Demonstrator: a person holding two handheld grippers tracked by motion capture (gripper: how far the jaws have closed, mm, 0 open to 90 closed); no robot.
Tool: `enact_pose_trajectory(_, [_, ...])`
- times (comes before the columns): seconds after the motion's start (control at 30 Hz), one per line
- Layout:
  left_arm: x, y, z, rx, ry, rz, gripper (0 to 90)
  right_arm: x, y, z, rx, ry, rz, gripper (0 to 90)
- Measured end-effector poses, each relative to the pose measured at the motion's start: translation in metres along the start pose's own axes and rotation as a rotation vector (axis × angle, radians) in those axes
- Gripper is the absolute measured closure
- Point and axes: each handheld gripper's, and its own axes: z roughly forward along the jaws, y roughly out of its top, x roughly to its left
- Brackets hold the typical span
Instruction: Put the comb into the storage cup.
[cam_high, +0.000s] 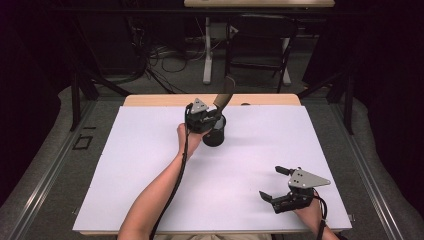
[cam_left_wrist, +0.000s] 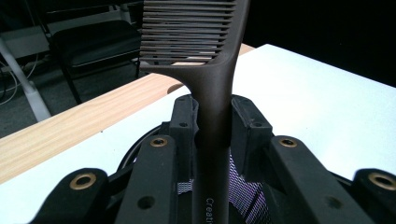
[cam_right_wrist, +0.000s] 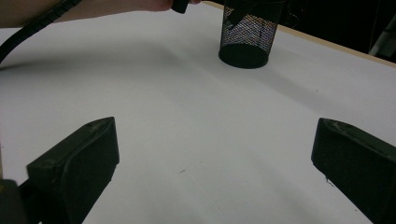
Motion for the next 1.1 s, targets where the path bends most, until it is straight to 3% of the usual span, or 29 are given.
enact_pose_trajectory(0.73, [-0.006,0.0,0.001,0.06,0.01,0.029,71.5,0.0,0.0,0.0,-0.002,0.0,0.001,0.4])
enact_pose_trajectory(0.8, [-0.006,-0.001,-0.001,0.057,0.008,0.037,66.9,0.0,0.0,0.0,-0.002,0.001,-0.001,0.4])
enact_pose_trajectory(0.93, [-0.008,0.0,-0.005,0.044,-0.002,0.032,49.1,0.0,0.0,0.0,-0.005,0.002,0.002,0.3])
enact_pose_trajectory(1.1, [-0.009,0.001,-0.012,0.055,-0.014,0.038,36.6,0.0,0.0,0.0,-0.005,0.001,0.002,0.4])
